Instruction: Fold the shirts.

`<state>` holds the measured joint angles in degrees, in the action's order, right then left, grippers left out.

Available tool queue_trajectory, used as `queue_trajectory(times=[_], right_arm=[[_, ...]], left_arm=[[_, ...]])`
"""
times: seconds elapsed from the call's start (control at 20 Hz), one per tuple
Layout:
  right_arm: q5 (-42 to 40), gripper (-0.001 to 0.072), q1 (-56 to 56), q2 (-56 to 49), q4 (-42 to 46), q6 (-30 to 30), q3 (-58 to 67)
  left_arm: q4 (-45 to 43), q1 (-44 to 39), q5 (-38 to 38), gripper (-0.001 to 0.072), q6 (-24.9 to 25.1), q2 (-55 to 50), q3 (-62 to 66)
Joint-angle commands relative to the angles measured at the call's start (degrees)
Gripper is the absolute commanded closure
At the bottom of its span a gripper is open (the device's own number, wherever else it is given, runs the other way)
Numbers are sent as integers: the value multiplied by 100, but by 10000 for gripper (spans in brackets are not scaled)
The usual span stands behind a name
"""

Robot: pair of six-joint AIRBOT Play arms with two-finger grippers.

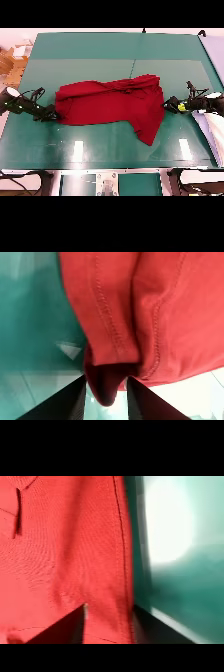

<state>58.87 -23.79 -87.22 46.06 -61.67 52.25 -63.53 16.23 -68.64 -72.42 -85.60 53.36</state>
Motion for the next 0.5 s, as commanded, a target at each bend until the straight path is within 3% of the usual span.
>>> queue_trajectory(times=[0.0, 0.45], right_arm=[[-37, 275, -111, -4, 111, 0, 2], [199, 327, 269, -595, -105, 50, 2]], left_arm=[[-1021, 0, -280, 348, -219, 26, 37], [-647, 0, -72, 349, -232, 111, 7]])
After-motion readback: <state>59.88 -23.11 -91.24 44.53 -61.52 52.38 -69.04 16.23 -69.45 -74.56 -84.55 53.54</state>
